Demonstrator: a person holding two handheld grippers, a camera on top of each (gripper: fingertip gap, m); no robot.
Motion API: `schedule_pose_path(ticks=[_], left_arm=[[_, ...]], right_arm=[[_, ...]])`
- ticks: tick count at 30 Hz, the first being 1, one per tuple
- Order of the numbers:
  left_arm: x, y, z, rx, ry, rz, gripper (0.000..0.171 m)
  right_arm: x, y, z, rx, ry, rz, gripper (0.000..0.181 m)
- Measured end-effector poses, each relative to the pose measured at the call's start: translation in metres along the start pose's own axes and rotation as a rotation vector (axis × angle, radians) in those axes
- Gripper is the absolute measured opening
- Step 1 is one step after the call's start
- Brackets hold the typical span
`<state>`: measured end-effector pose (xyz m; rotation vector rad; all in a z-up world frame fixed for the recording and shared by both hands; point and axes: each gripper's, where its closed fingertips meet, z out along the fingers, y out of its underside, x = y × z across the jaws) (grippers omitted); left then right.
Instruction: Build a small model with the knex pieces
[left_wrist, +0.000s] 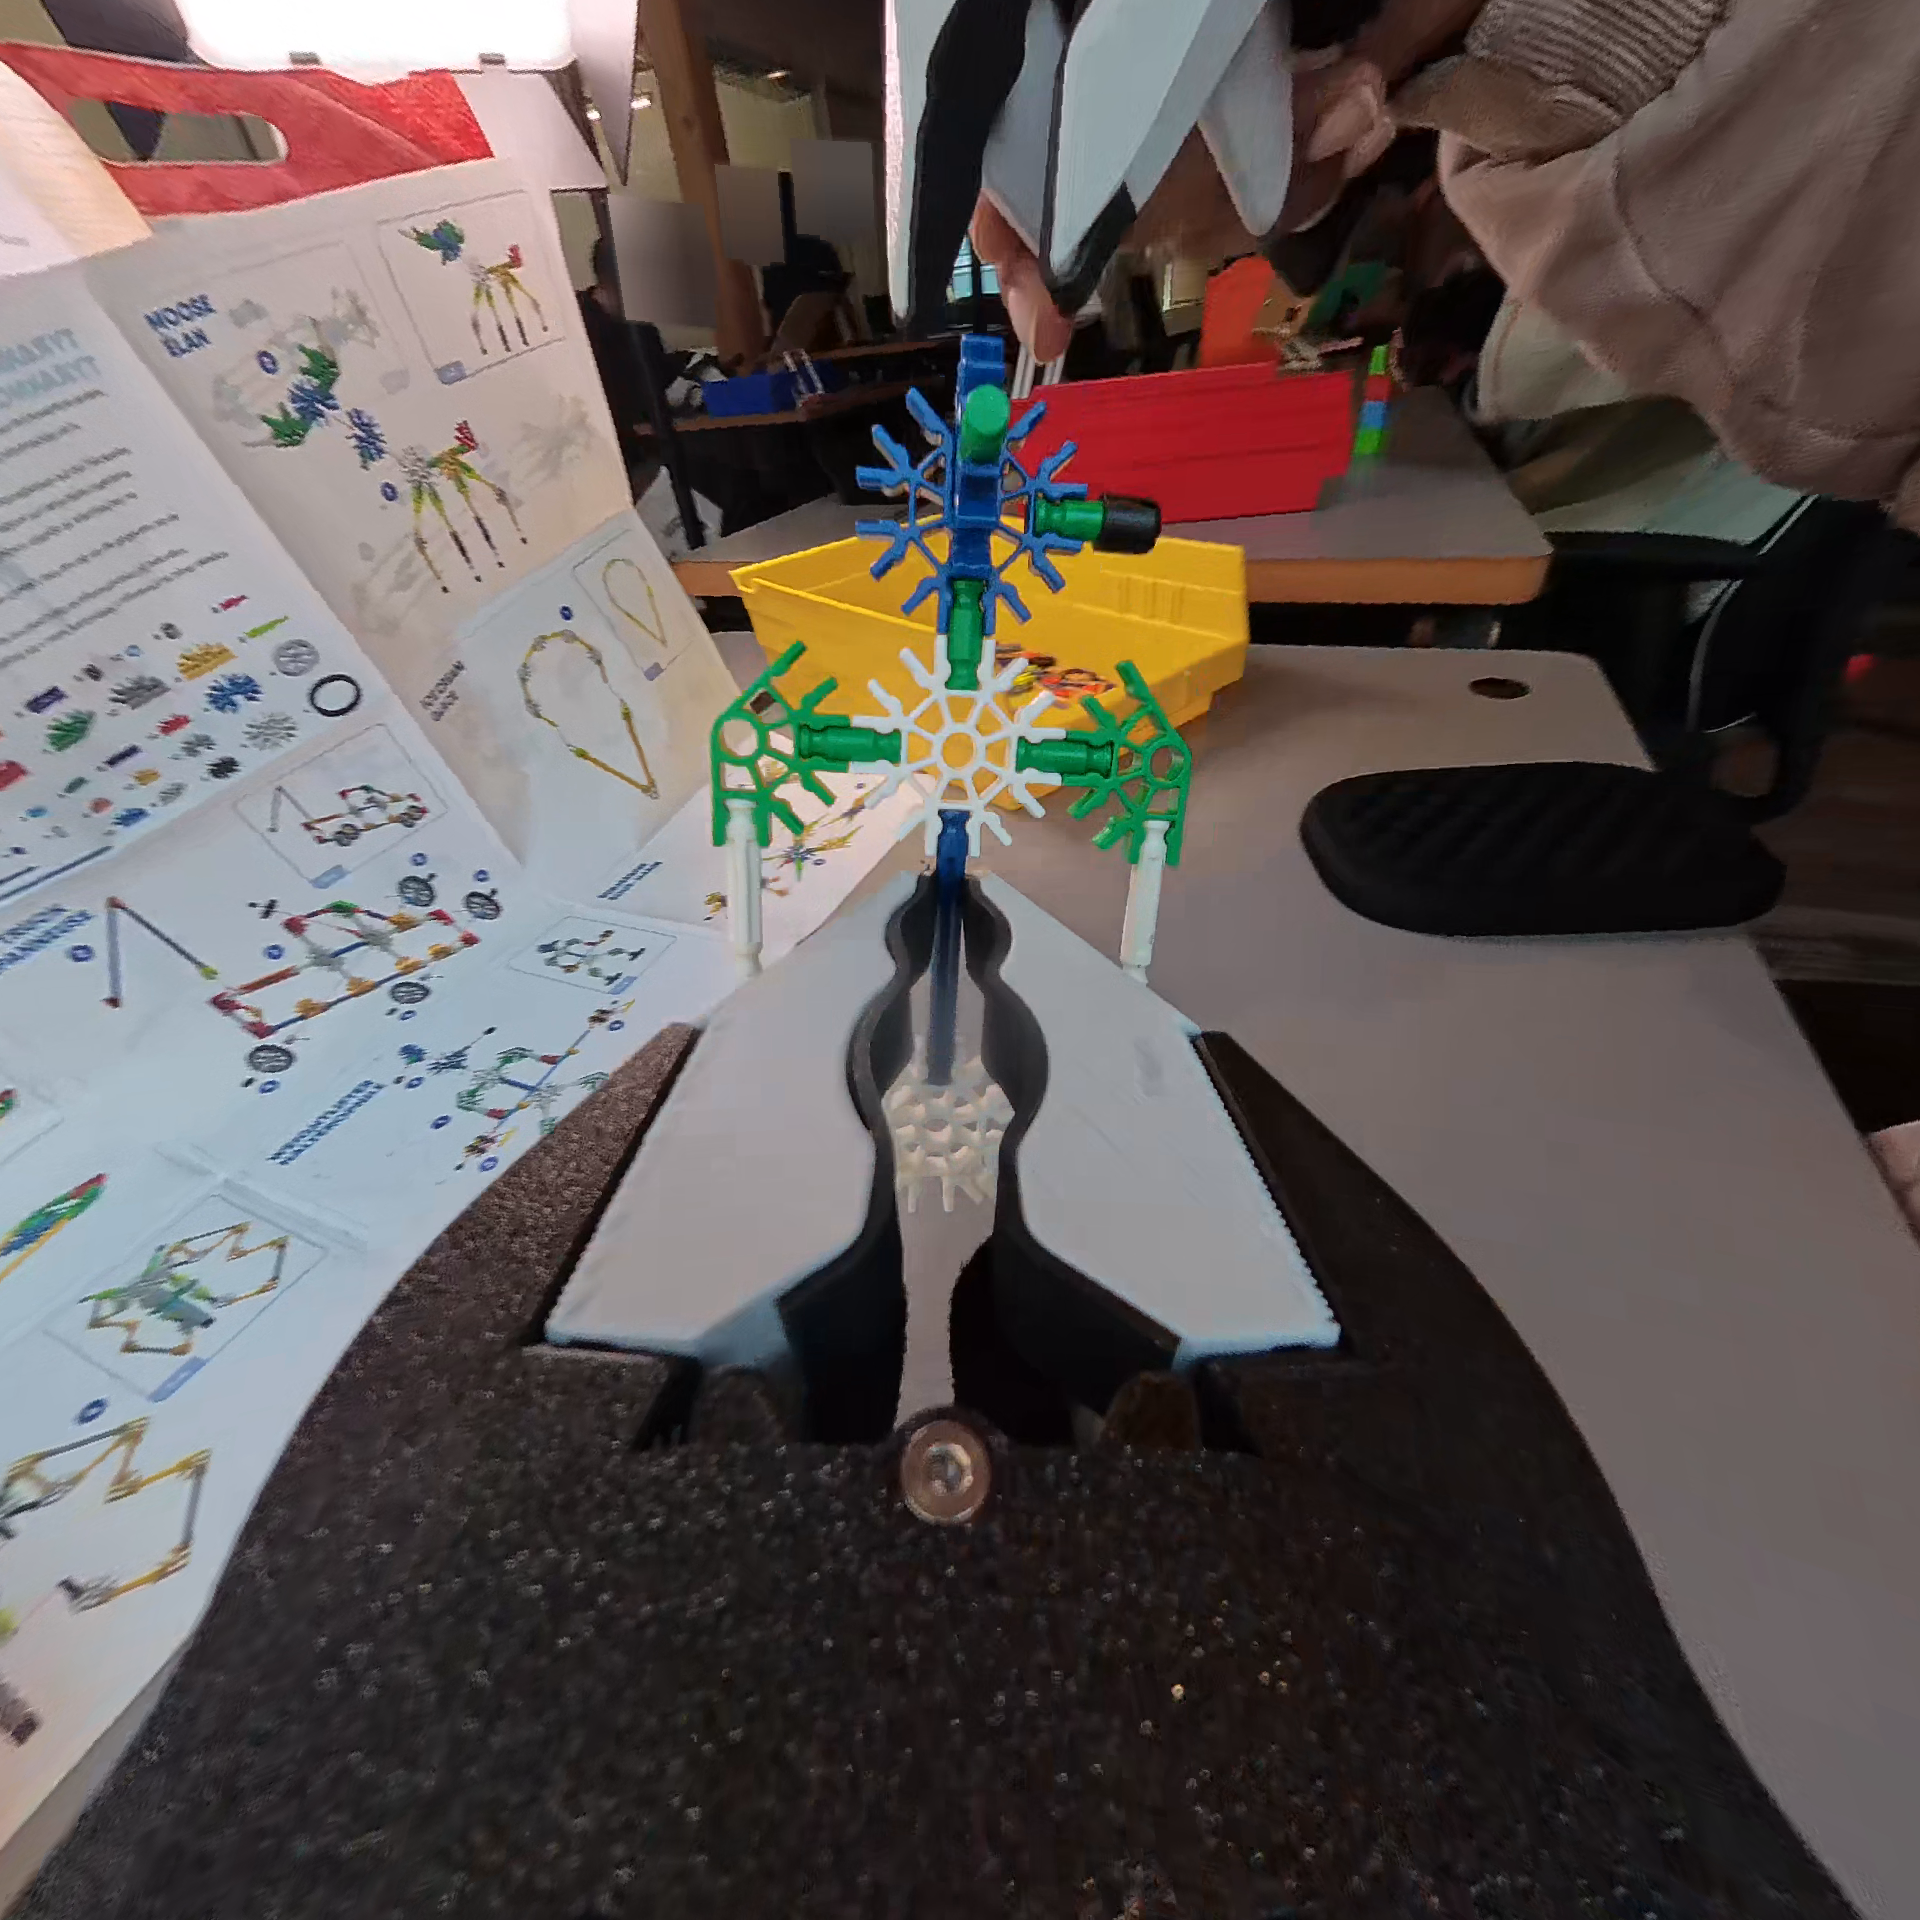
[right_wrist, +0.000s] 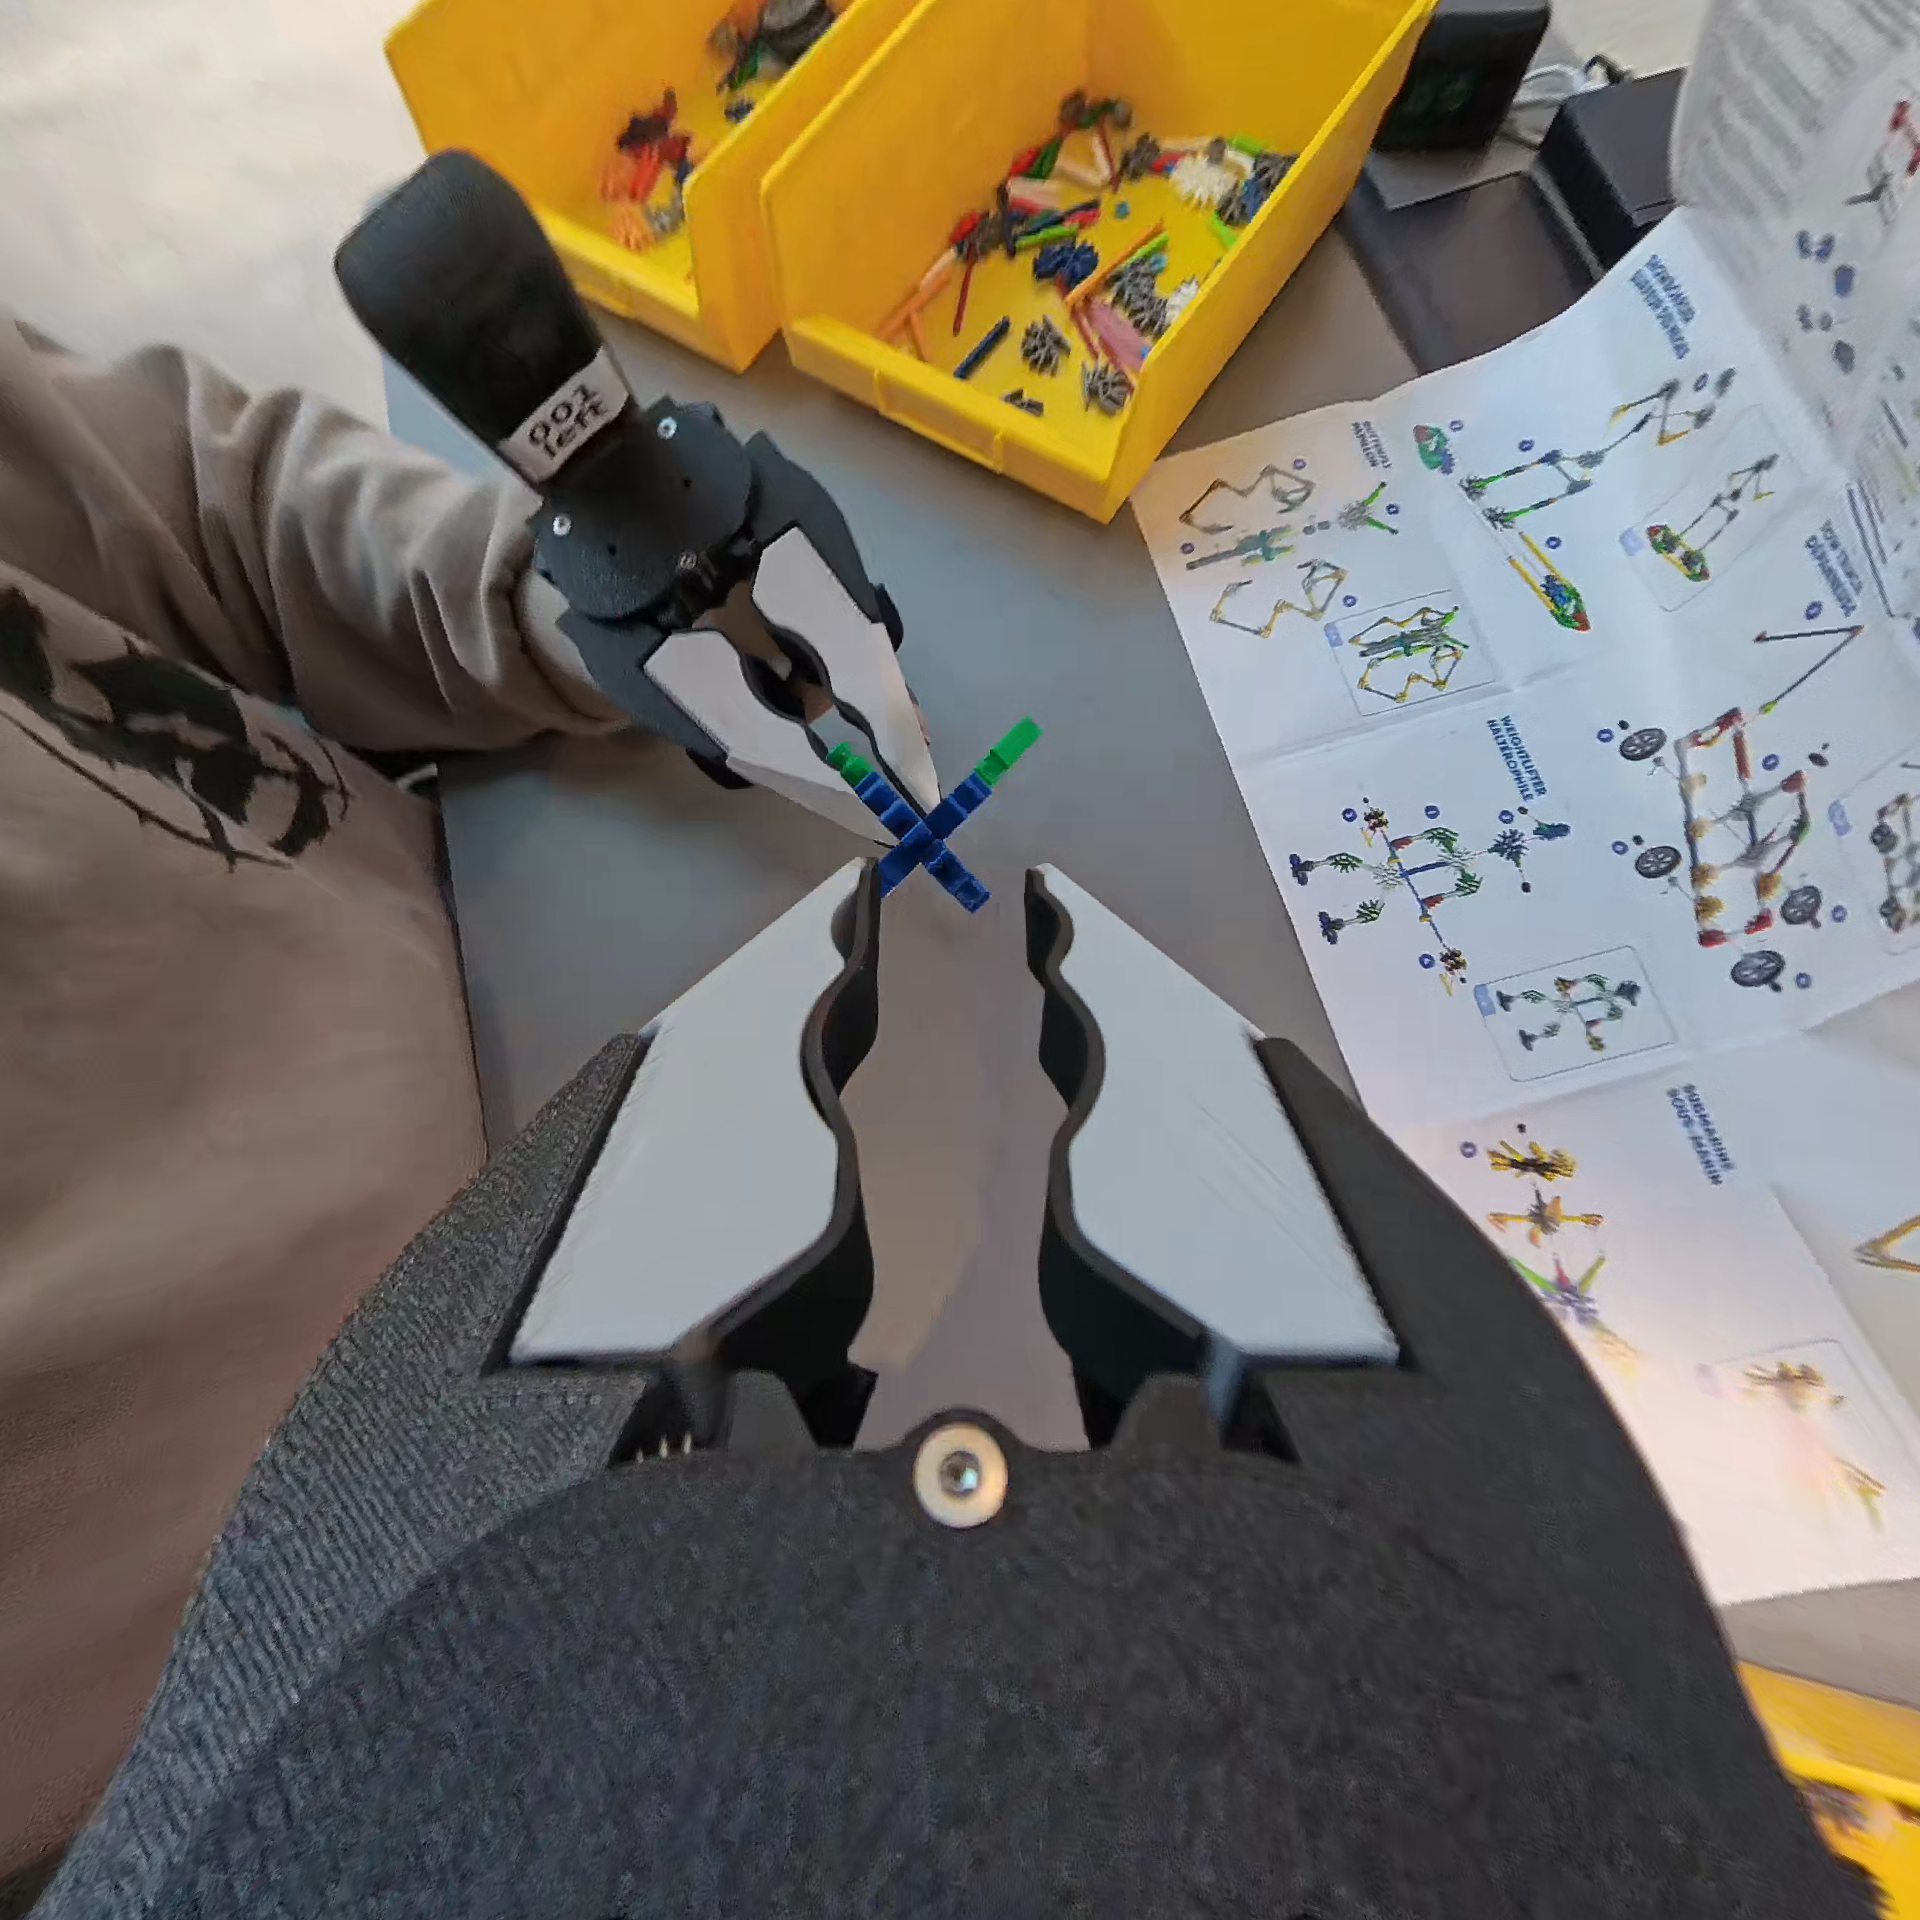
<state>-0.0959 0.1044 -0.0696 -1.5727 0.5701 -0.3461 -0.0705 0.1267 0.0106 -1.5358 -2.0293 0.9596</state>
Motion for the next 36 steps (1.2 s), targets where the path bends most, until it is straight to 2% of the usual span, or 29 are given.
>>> schedule_pose_path(ticks=[4,6,8,10,12,15,21,24,25,27,29,31,32,34,36], left_arm=[[-0.009,0.005,0.001,-0.051,-0.14,0.173,0.003],[-0.01,0.007,0.002,-0.075,-0.196,0.253,0.003],[-0.012,0.01,0.004,-0.098,-0.253,0.3,0.003],[-0.011,0.014,0.006,-0.122,-0.276,0.32,0.003],[-0.012,0.016,0.007,-0.128,-0.284,0.317,0.004],[-0.009,0.014,0.007,-0.086,-0.225,0.241,0.011],[-0.025,-0.021,-0.019,0.137,-0.089,-0.009,0.018],[-0.025,-0.021,-0.019,0.14,0.017,-0.103,0.042],[-0.018,-0.021,-0.019,0.137,0.067,-0.105,0.045],[0.005,-0.021,-0.016,0.121,0.185,-0.09,0.044],[0.021,-0.019,-0.014,0.091,0.244,-0.063,0.038],[0.035,-0.016,-0.014,0.071,0.296,-0.033,0.016],[0.038,-0.016,-0.014,0.07,0.302,-0.025,0.007],[0.035,-0.017,-0.013,0.058,0.287,-0.031,0.005],[0.03,-0.017,-0.013,0.047,0.271,-0.048,0.005]], right_arm=[[0.003,0.023,0.017,0.126,0.015,0.16,0.045],[0.0,0.036,0.033,0.166,0.006,0.205,0.045],[-0.007,0.044,0.047,0.196,-0.024,0.231,0.034],[-0.006,0.044,0.054,0.246,-0.012,0.224,0.009],[-0.004,0.044,0.055,0.254,-0.024,0.21,0.008],[0.003,0.044,0.052,0.234,-0.016,0.141,0.007],[0.012,0.049,0.041,0.161,-0.032,0.021,0.006],[-0.004,0.048,0.039,0.127,-0.095,-0.073,0.007],[-0.011,0.046,0.039,0.115,-0.118,-0.11,0.007],[-0.026,0.042,0.041,0.098,-0.156,-0.182,0.007],[-0.04,0.039,0.045,0.084,-0.192,-0.243,0.007],[-0.049,0.035,0.05,0.072,-0.209,-0.281,0.007],[-0.05,0.034,0.052,0.067,-0.205,-0.295,0.007],[-0.045,0.032,0.052,0.05,-0.172,-0.307,0.008],[-0.044,0.028,0.045,0.053,-0.17,-0.307,0.026]])
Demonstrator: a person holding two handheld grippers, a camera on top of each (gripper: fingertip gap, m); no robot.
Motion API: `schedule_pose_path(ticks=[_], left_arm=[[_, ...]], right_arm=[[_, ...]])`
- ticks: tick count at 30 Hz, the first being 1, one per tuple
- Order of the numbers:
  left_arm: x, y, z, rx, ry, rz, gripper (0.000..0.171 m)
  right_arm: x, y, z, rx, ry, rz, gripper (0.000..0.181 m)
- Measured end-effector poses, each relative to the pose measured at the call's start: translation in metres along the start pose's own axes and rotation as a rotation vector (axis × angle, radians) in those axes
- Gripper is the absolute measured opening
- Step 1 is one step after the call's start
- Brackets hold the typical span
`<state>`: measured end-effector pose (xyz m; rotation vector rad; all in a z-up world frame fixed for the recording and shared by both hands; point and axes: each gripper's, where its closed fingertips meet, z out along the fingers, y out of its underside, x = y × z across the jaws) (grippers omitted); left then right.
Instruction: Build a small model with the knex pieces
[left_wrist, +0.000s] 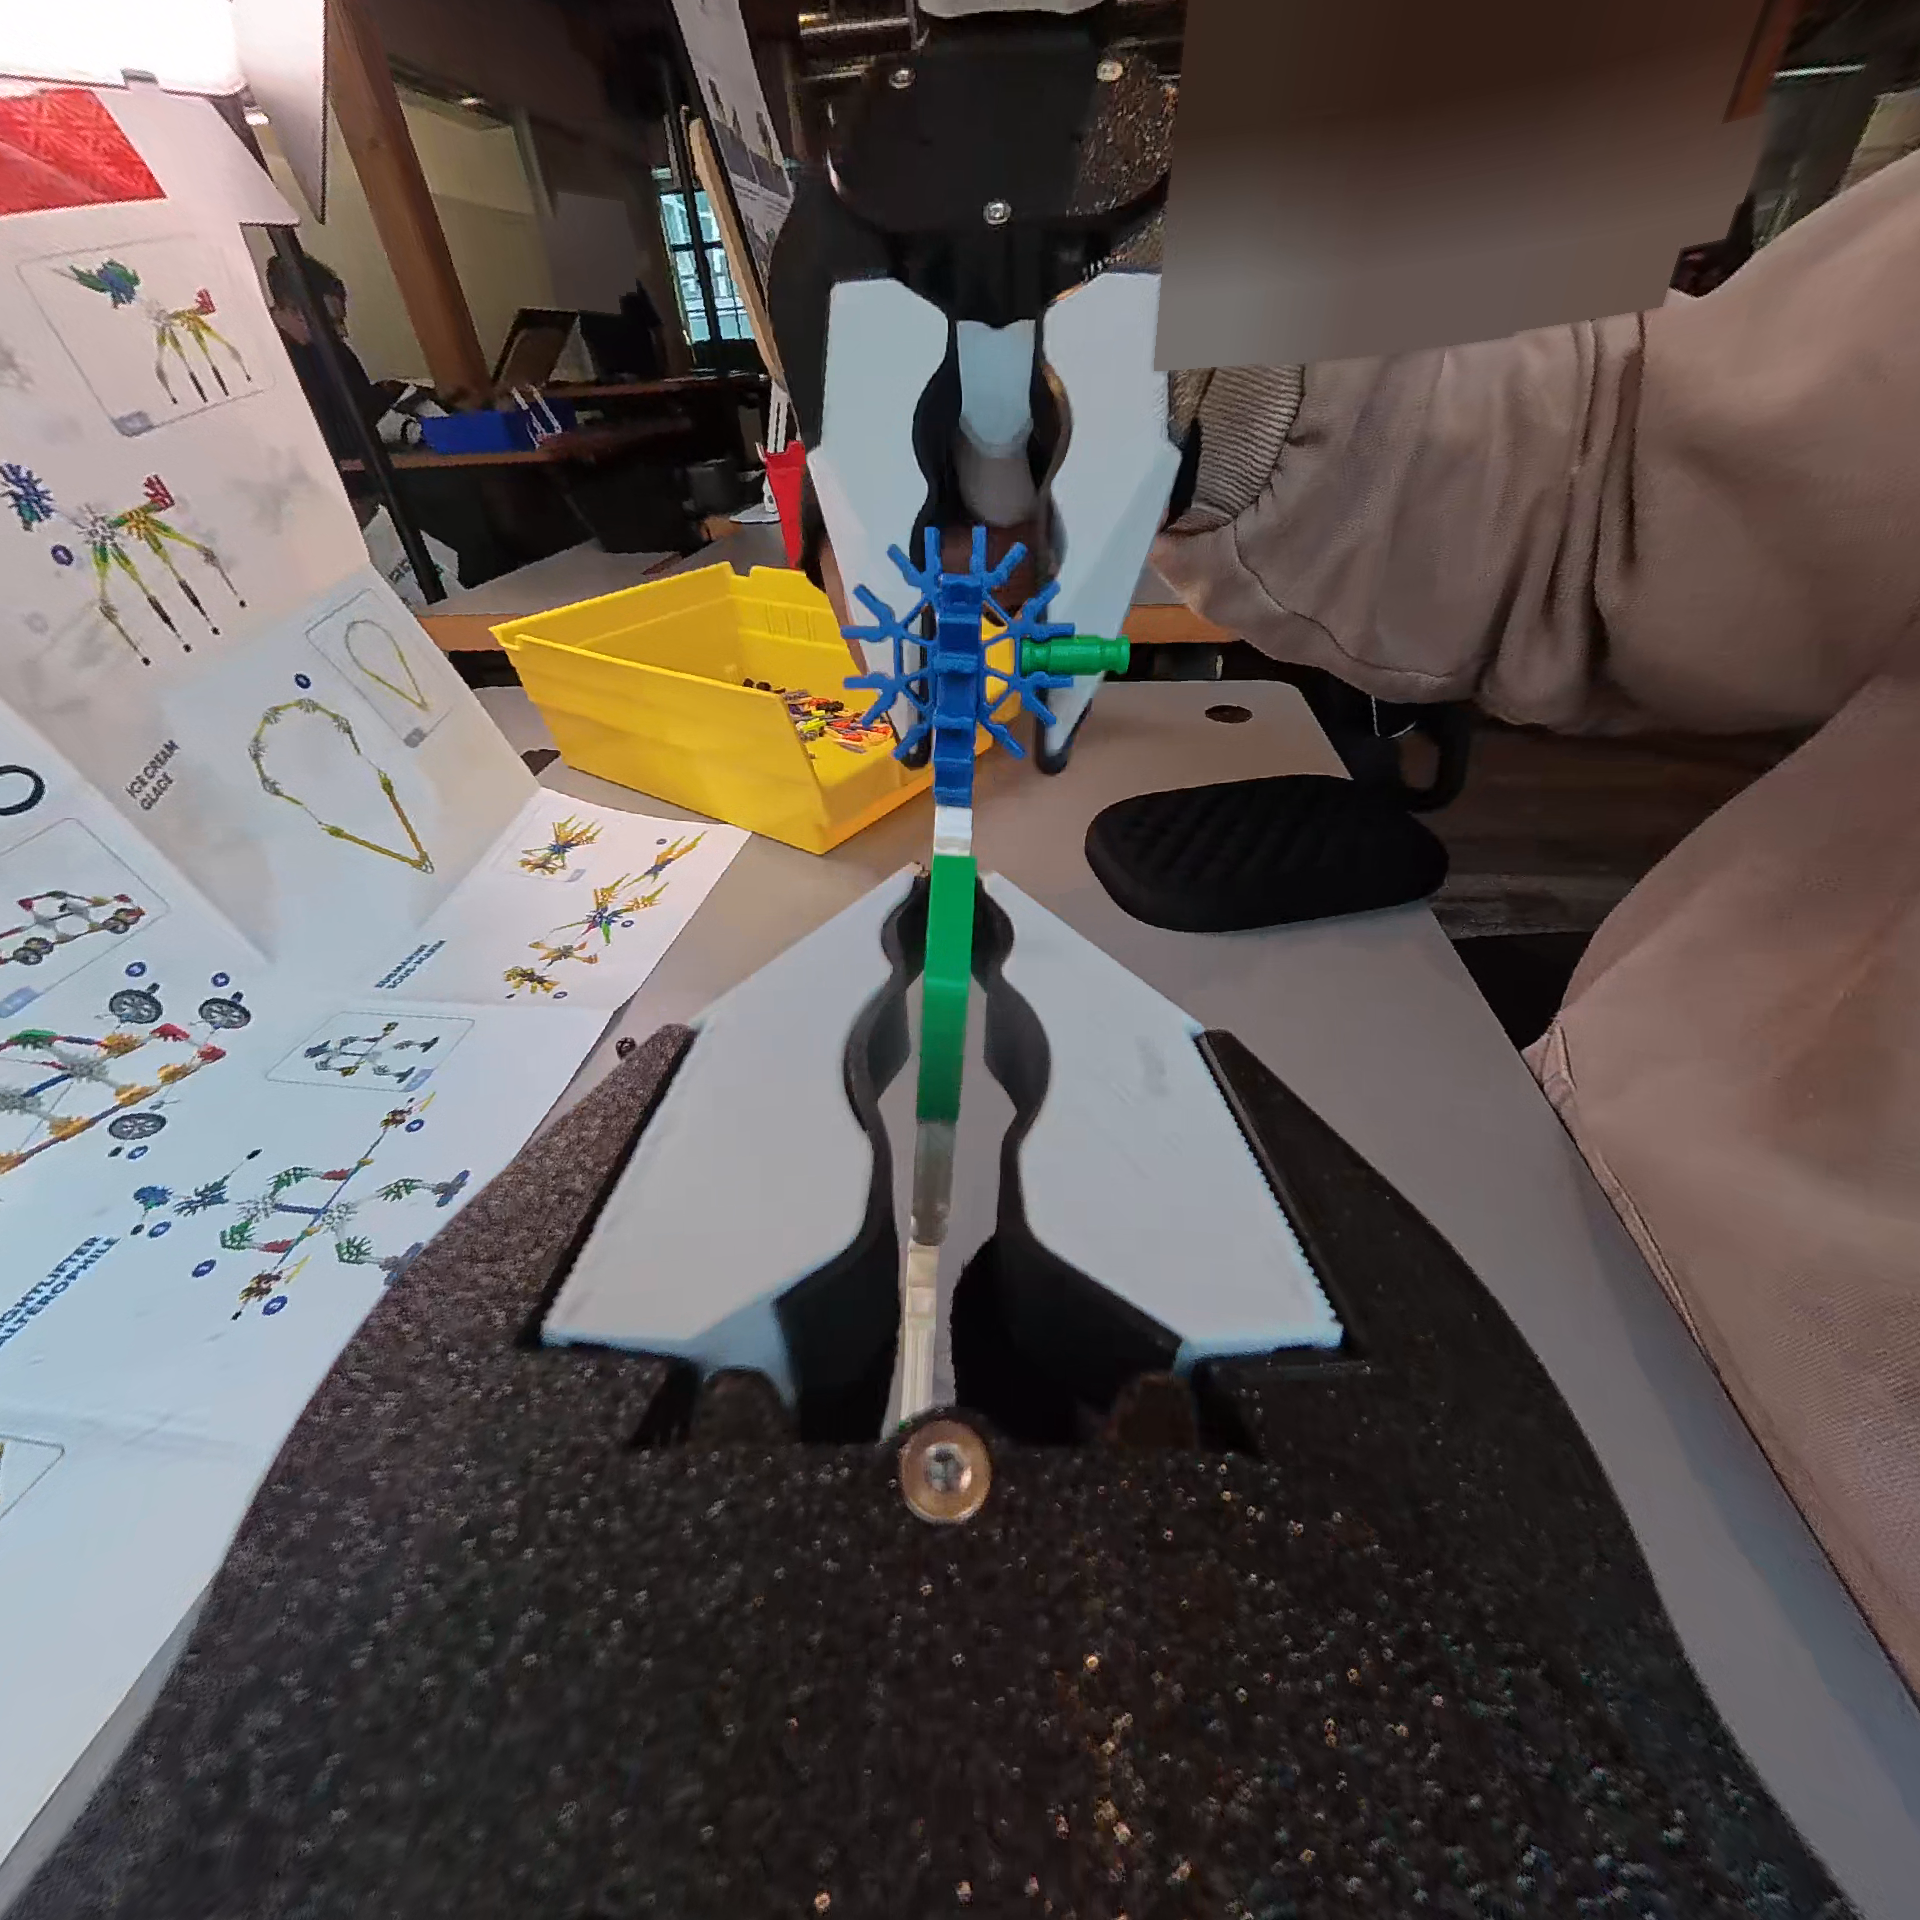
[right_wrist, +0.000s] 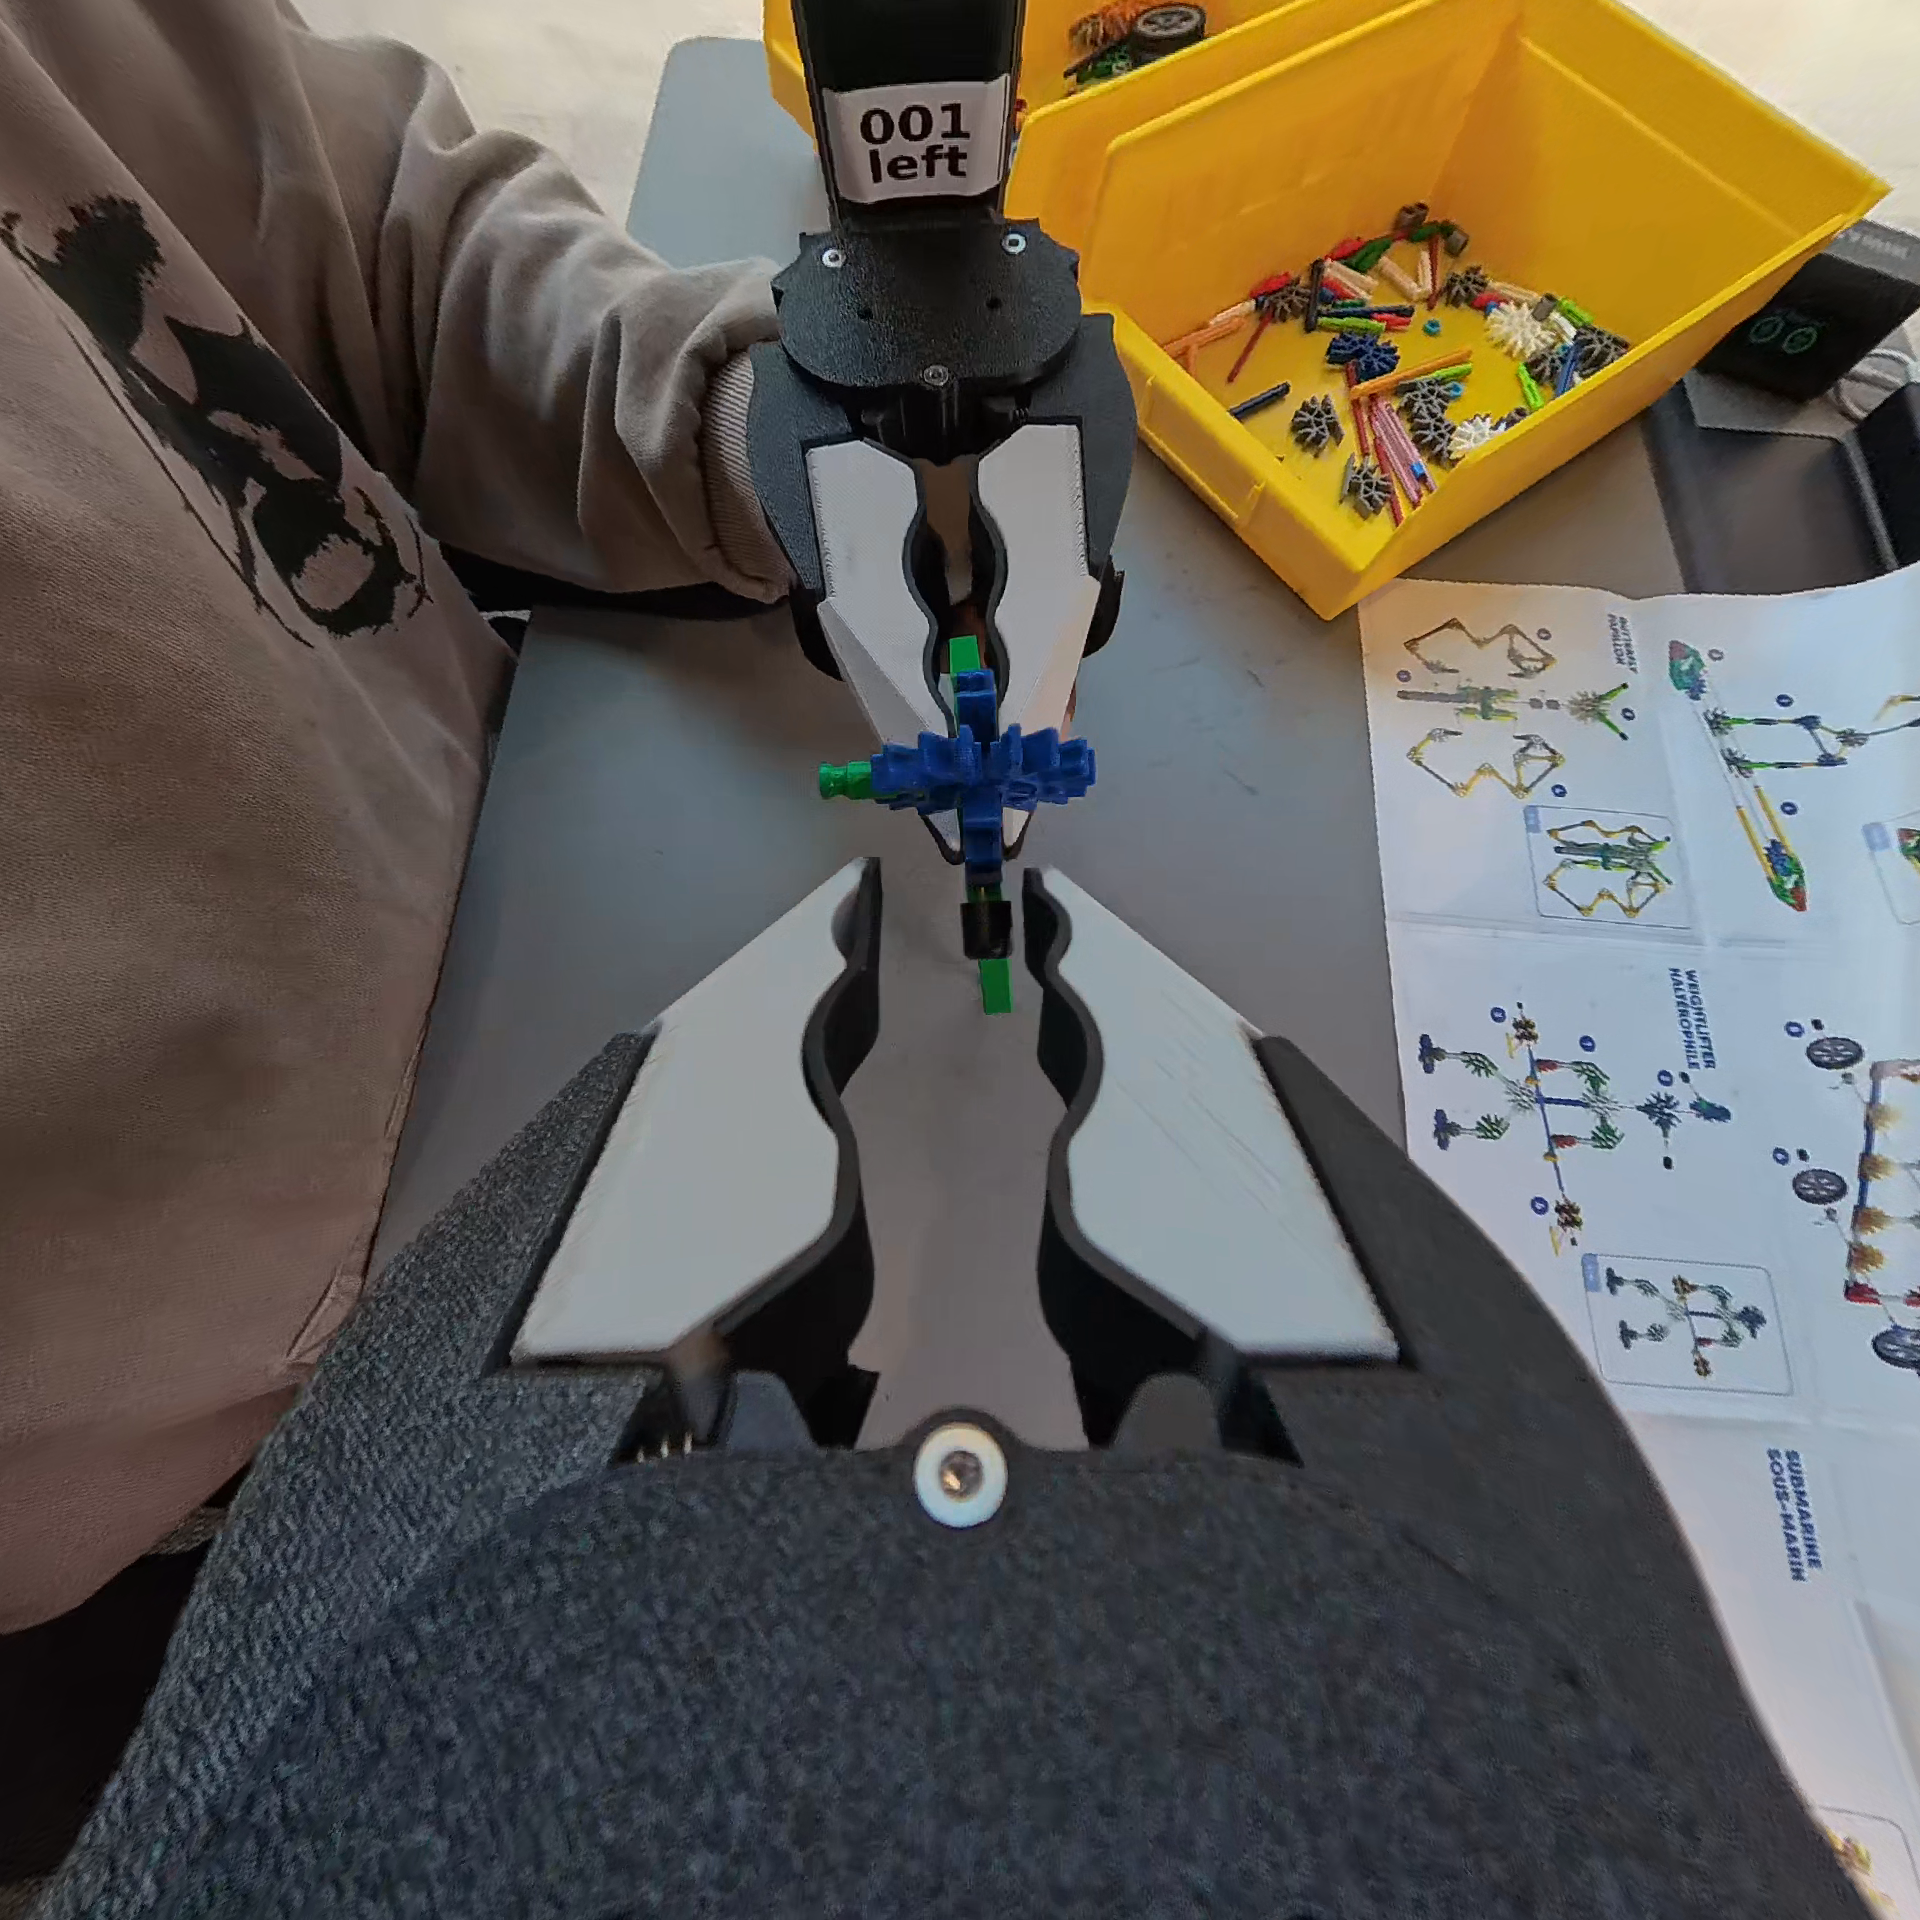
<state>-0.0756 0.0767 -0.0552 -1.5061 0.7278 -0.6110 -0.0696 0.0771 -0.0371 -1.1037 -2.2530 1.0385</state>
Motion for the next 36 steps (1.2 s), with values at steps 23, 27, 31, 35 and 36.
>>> schedule_pose_path(ticks=[23,27,31,35,36], left_arm=[[0.008,0.003,0.009,-0.101,-0.086,0.131,0.003],[0.007,0.003,0.01,-0.136,-0.125,0.186,0.004],[0.001,0.0,0.004,-0.169,-0.178,0.252,0.004],[0.002,0.003,0.004,-0.202,-0.188,0.297,0.003],[0.001,0.006,0.004,-0.218,-0.192,0.312,0.003]], right_arm=[[-0.017,-0.019,-0.013,-0.343,0.088,-0.182,0.012],[-0.016,-0.016,-0.017,-0.414,0.11,-0.229,0.012],[-0.012,-0.031,-0.026,-0.384,0.159,-0.251,0.019],[-0.015,-0.024,-0.015,-0.424,0.137,-0.267,0.017],[-0.015,-0.022,-0.013,-0.438,0.137,-0.276,0.017]])
